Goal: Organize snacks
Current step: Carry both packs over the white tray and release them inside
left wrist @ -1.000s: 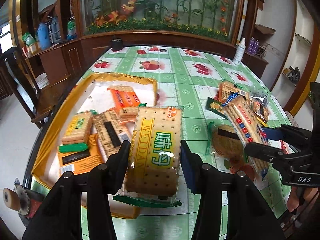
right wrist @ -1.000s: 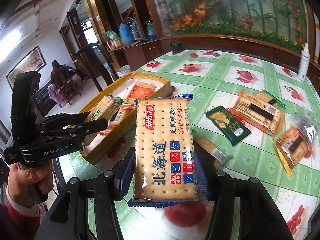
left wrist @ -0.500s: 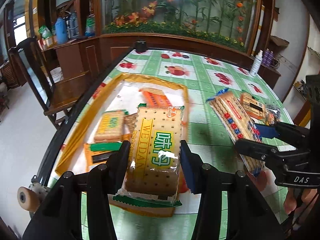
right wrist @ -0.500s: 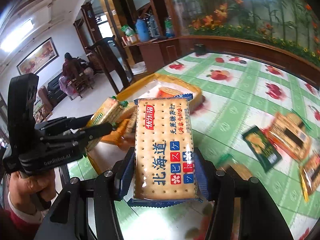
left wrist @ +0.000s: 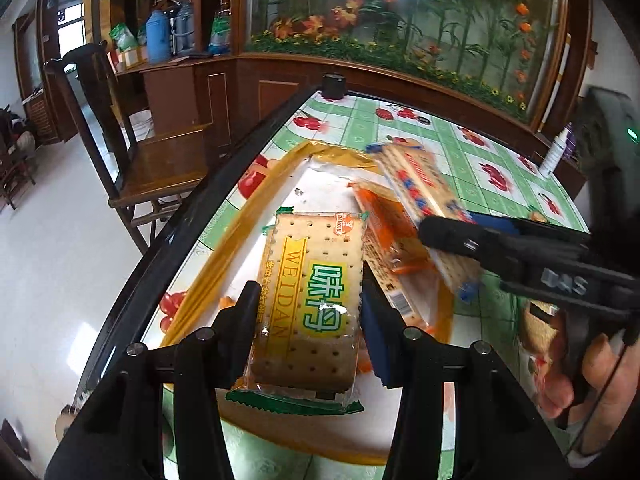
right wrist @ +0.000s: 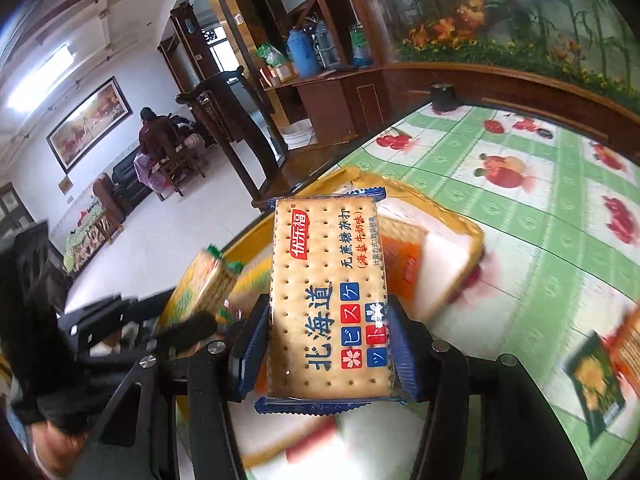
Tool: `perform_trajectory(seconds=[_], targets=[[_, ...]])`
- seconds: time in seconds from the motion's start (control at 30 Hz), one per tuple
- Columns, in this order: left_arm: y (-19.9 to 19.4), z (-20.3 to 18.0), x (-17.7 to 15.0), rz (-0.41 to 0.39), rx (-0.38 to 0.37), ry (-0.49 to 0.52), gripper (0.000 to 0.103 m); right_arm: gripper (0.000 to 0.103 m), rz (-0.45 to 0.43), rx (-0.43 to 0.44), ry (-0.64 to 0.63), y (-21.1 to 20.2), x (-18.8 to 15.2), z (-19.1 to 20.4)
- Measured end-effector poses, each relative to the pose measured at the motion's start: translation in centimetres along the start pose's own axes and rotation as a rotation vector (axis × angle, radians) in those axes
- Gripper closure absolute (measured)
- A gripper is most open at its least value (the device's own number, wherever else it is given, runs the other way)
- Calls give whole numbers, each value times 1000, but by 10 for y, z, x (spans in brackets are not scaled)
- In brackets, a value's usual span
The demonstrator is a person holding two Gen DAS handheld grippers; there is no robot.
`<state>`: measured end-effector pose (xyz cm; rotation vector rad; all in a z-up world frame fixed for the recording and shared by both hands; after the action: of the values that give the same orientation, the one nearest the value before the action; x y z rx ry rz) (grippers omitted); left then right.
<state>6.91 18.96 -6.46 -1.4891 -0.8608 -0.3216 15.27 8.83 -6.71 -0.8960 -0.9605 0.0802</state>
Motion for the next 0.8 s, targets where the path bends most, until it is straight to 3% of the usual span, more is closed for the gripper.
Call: perform_trajectory(seconds=[0.4,0.8], targets=[[19,14,1,36,25,-15,56,47,37,6,41,78,36,5],[31,17,-2,84,59,-8,56,45,61,-24,40,97,37,5]])
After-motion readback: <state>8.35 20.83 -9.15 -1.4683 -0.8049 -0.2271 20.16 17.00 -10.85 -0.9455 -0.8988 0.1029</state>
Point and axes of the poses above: each gripper's, at about its wrist camera, not at the fingertips, and y roughly the way its jaws point, z to its left, x to its top, the point moved 7 cm from there along y, roughly the way its jaws point, and after that the axes turned 5 degrees about -y, right-handed, at the moved point
